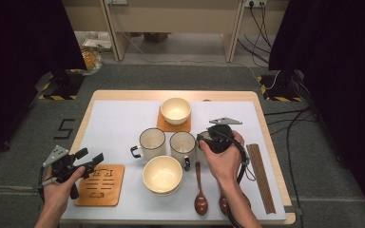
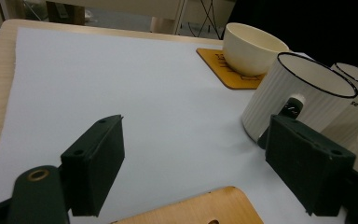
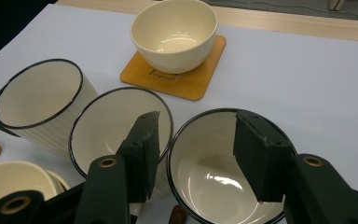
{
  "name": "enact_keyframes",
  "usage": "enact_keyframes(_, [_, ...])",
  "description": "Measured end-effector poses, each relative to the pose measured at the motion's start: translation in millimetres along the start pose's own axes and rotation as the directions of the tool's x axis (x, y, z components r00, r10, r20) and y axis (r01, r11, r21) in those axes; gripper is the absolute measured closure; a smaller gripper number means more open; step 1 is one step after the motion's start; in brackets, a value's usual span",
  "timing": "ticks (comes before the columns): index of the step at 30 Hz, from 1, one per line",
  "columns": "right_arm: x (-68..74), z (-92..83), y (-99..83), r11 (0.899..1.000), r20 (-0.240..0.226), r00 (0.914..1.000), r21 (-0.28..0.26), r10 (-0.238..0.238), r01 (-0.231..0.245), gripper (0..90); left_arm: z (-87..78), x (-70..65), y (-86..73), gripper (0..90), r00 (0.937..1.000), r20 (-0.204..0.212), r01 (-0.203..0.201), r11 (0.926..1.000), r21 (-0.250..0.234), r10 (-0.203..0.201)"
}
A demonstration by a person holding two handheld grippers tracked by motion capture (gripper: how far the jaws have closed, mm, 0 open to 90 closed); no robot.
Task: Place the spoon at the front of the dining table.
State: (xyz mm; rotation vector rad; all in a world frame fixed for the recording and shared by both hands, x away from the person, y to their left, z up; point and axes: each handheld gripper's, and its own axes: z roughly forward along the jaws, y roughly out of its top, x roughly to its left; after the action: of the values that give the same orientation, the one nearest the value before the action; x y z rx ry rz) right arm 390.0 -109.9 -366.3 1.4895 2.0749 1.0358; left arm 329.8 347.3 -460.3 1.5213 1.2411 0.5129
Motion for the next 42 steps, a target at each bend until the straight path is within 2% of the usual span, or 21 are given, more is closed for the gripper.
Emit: enact_keyframes(42, [6.6, -3.3, -24.2, 0.999, -0.008, 1.0000, 0.034, -0.004, 0.005, 50.8, 1.5, -1.2, -0.4, 19.0, 1.0000, 0.002, -0.002, 1.0000, 0.004, 0.002])
